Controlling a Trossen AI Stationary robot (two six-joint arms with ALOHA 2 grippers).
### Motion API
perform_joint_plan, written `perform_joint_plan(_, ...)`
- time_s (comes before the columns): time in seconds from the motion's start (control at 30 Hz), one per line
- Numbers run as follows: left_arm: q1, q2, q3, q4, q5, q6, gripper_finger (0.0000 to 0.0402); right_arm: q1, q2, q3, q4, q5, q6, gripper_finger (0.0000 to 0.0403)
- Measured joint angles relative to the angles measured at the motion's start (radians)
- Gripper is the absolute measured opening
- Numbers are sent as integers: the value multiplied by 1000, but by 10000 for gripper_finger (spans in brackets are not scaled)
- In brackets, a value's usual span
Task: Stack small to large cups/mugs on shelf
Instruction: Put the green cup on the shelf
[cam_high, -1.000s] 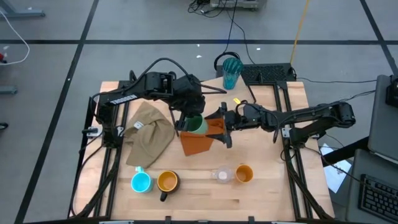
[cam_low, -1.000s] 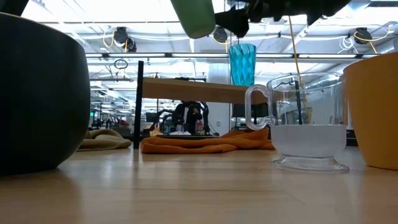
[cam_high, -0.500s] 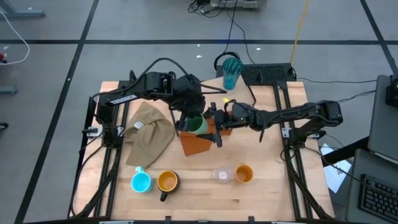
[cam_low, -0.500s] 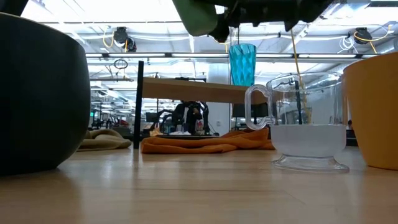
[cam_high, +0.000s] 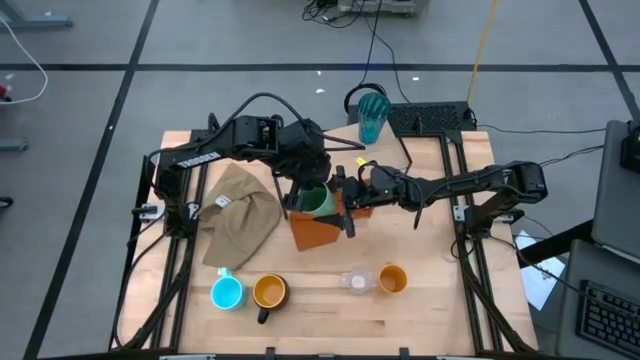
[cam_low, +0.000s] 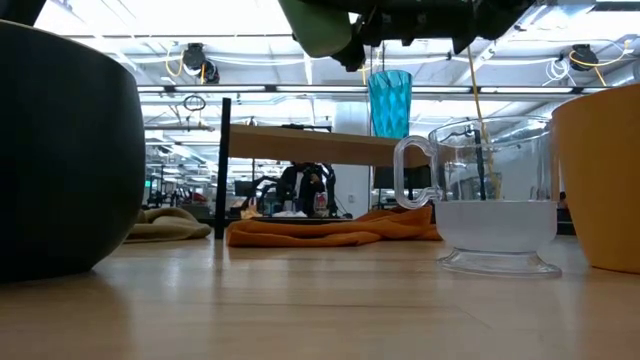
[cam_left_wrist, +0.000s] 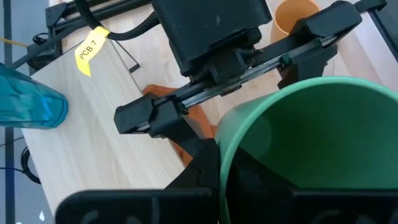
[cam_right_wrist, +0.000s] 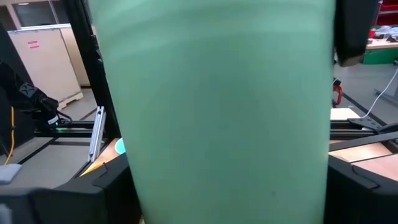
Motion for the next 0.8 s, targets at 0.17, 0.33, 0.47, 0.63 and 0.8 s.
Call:
perform_joint_plan(0.17,0,0,0,1,1,-3,3,1,0,0,0,0,9,311)
perform_joint_plan(0.33,0,0,0,0,4,-4,3,9,0,0,0,5,23,311)
perform_joint_plan(0.47,0,0,0,0,4,-4,3,9,0,0,0,3,28,311)
perform_joint_plan(0.63,4,0,0,1,4,-10,12,9,0,0,1,0,33,311)
perform_joint_plan(0.8,9,0,0,2,0,-19,28,8,0,0,4,1,44,311)
